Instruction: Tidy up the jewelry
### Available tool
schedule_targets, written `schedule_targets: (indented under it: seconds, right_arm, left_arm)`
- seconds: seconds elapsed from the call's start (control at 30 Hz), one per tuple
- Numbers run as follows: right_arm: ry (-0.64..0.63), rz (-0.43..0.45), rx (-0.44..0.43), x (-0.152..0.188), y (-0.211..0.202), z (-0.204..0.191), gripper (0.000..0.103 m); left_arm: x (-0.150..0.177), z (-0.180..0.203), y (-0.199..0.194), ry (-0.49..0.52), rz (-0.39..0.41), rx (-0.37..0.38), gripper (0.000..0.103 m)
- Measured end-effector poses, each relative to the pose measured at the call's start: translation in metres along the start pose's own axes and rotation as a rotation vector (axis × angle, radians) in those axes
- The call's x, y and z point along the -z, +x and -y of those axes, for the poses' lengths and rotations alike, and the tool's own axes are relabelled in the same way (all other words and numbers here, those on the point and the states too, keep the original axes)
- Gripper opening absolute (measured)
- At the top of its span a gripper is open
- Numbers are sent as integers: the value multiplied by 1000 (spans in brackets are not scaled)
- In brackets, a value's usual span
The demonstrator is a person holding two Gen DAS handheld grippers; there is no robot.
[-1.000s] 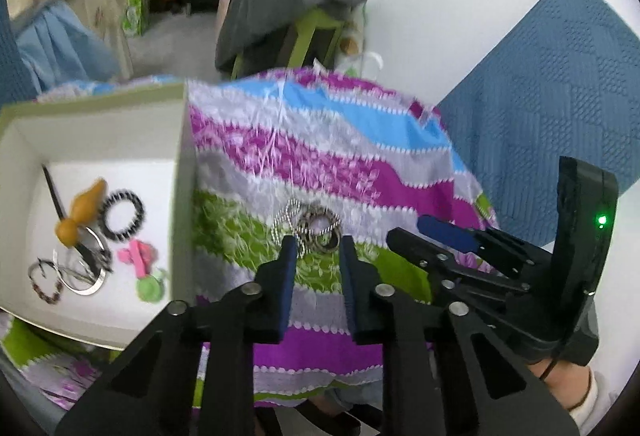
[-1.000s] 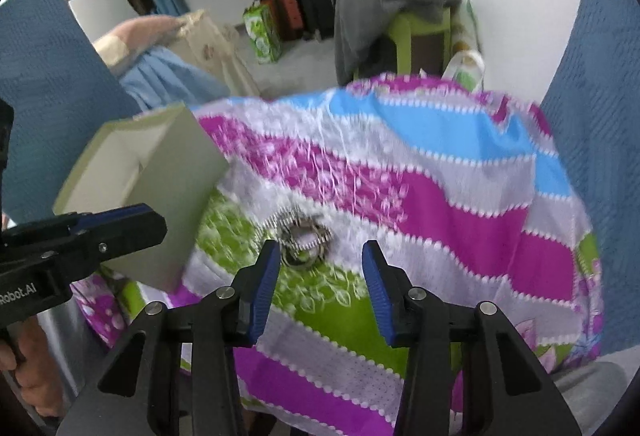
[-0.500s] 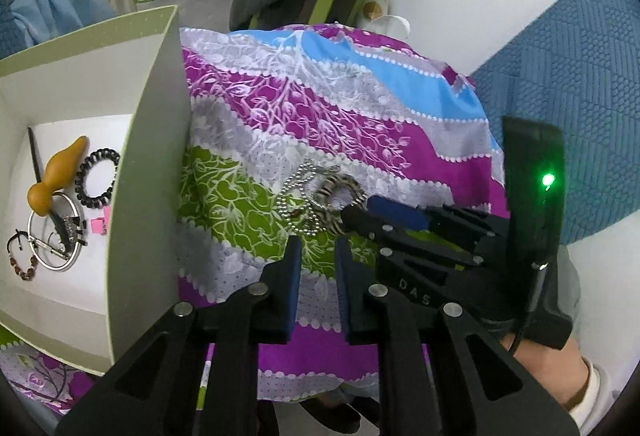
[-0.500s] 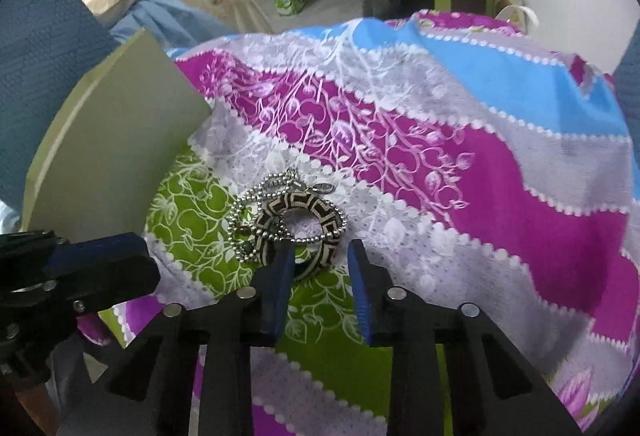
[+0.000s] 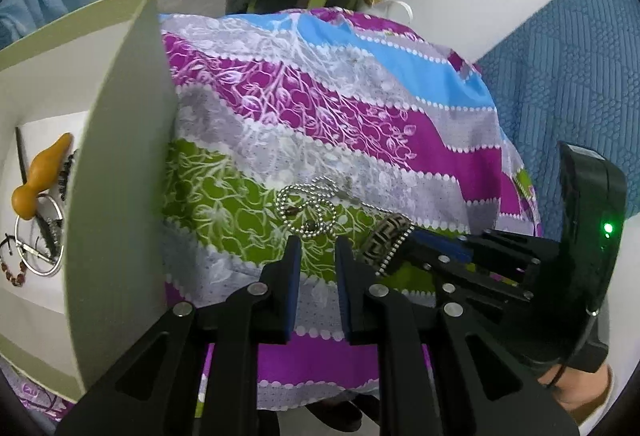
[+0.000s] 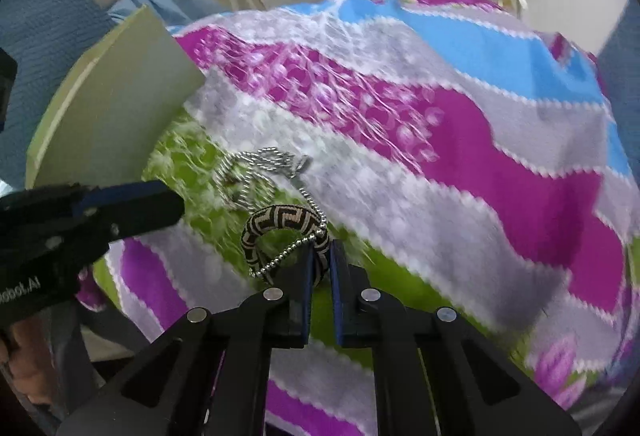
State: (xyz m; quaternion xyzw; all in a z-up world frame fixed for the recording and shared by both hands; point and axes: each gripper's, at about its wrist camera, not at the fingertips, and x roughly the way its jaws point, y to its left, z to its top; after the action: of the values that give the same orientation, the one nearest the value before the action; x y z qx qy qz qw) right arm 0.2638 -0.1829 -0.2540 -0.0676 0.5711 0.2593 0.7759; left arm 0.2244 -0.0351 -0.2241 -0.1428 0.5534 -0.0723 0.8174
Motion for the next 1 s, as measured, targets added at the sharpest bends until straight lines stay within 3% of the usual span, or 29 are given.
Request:
schedule_targets:
  seconds: [0.1,0.3,0.57,0.6,0.63,0.73,0.83,1.0]
  right_arm:
    - [9,-7,33,6,-5,3,6]
    - [27,-12,66,16,-8,10,6]
    - [39,-7,58,17,-5,11,6]
    - [46,-7,56,17,-5,13,6]
    - [54,-5,54,17,-5,15,6]
    - [67,-3,49,18,-6,18,6]
    - [71,-8,49,18,-4,19,6]
    - [79,-9,54,18,-3,21,6]
  left_arm:
    - [-2,5,8,26,-12,-17,39]
    - [-10,15,26,77,-8,-38,40]
    - [-12,32,53,209,-21,-141,39]
    - [-11,34,54,221,-18,-153,37]
    - [-9,36,55,234,-15,-168,23]
    - [-7,41,57,246,-25,-161,3]
    - [-5,51,59,273,-17,-189,3]
    - [-3,51,51,250,-5,-152,2]
